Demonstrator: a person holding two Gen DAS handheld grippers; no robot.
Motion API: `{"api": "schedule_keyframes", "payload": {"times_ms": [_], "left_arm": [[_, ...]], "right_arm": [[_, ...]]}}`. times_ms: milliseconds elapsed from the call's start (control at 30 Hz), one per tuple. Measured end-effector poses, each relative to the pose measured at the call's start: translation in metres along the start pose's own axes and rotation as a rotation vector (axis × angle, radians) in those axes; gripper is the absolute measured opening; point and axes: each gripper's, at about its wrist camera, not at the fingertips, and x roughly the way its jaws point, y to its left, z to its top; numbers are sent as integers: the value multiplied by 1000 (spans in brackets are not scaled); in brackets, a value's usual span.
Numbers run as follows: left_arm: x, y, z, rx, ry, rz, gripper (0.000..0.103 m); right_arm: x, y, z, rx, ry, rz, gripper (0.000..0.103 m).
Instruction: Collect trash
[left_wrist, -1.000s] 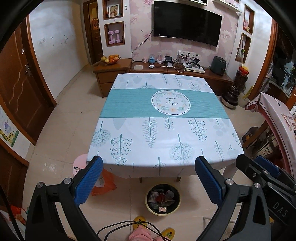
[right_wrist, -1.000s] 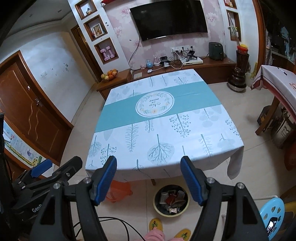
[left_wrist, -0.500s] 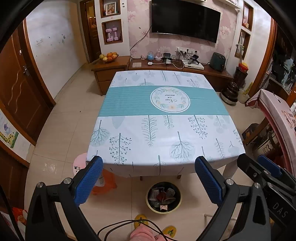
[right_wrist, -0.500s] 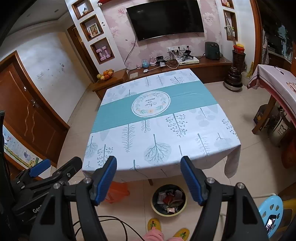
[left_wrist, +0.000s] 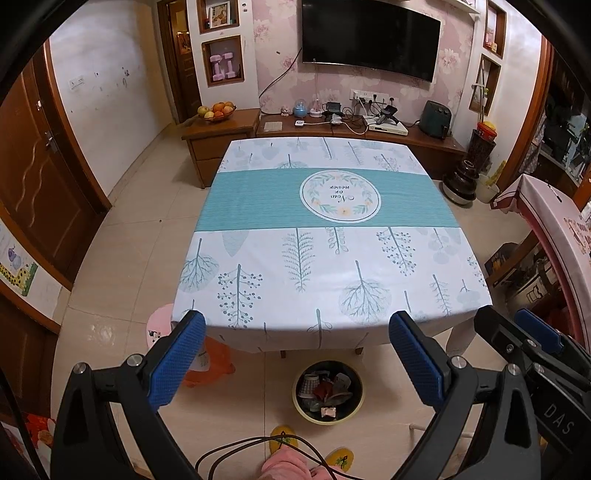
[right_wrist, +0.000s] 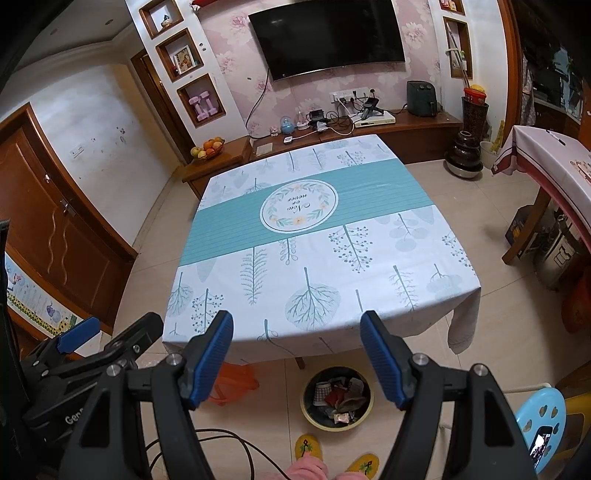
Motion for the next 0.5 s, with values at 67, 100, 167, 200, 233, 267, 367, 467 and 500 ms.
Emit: {"api": "schedule_keyframes", "payload": {"times_ms": [67,100,167,200,233,267,367,467,500], "left_arm": [[2,1,0,2,4,-1,99],[2,1,0,2,4,-1,99],[2,1,-1,2,6,0,99],[3,1,0,2,6,0,99],[3,1,0,2,6,0,99],[3,1,0,2,6,-1,99],[3,1,1,3,6,-1,99],[4,1,0,5,7,0,99],[4,1,0,5,7,0,99]], "right_arm": [[1,0,0,2,2,-2,72],[2,0,0,3,3,-3,72],[3,-1,0,5,5,-5,72],[4,-1,0,2,7,-6,72],[5,-1,0,2,8,-7,72],[5,-1,1,2,10,-8,72],[5,0,1,2,8,-8,72],[6,-1,0,3,8,-9,72],[6,-1,0,3,9,-8,72]]}}
